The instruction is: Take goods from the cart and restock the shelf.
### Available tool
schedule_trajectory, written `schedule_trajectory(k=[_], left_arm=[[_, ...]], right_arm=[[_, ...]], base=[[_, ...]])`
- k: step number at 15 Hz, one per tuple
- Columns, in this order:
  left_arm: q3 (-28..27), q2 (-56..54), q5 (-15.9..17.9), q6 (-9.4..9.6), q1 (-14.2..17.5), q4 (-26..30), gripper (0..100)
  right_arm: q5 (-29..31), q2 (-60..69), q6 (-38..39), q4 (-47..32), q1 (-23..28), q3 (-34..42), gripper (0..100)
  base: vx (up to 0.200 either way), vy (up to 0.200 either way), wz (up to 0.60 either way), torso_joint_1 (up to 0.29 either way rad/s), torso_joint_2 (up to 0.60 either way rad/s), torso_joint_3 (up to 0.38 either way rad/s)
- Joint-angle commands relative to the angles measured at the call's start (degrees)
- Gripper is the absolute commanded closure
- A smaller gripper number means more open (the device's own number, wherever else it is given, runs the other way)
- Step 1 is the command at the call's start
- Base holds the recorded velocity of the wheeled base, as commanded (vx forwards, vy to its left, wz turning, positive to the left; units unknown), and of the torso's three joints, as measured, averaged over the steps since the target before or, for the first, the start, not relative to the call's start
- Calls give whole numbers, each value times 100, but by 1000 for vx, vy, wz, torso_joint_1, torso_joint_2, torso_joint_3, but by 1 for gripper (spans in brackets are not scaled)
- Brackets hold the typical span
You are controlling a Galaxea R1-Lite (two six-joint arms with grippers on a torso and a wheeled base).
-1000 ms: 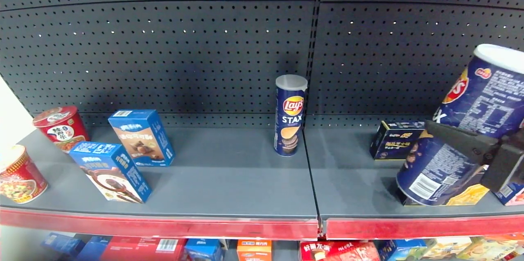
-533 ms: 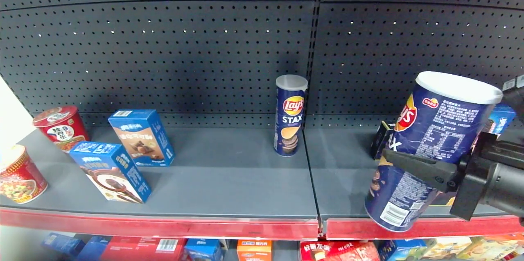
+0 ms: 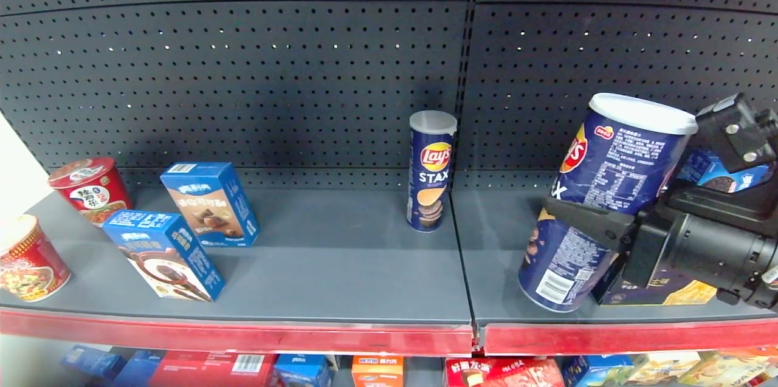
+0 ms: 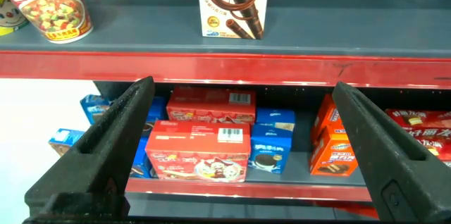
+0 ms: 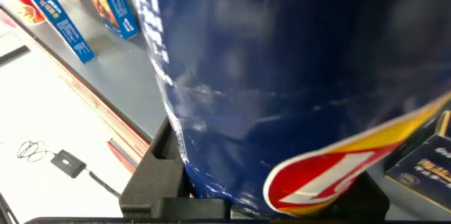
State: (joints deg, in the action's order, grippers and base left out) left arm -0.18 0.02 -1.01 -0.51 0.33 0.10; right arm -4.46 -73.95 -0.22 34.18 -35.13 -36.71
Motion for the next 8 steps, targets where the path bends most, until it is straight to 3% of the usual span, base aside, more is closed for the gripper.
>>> schedule_trajectory(k=[1,5,8], left_arm=[[1,-2,5,-2,2,-1,0],[1,-2,5,-2,2,-1,0],[1,-2,-4,-2,2,-1,0]], right_arm=[[7,-120,48,9,-64,-3,100],[77,-234,75,9,-187,-47,100],[613,-296,48,-52,-363,-47,100]], base=[[0,0,0,0,0,0],[0,0,0,0,0,0],[0,0,0,0,0,0]])
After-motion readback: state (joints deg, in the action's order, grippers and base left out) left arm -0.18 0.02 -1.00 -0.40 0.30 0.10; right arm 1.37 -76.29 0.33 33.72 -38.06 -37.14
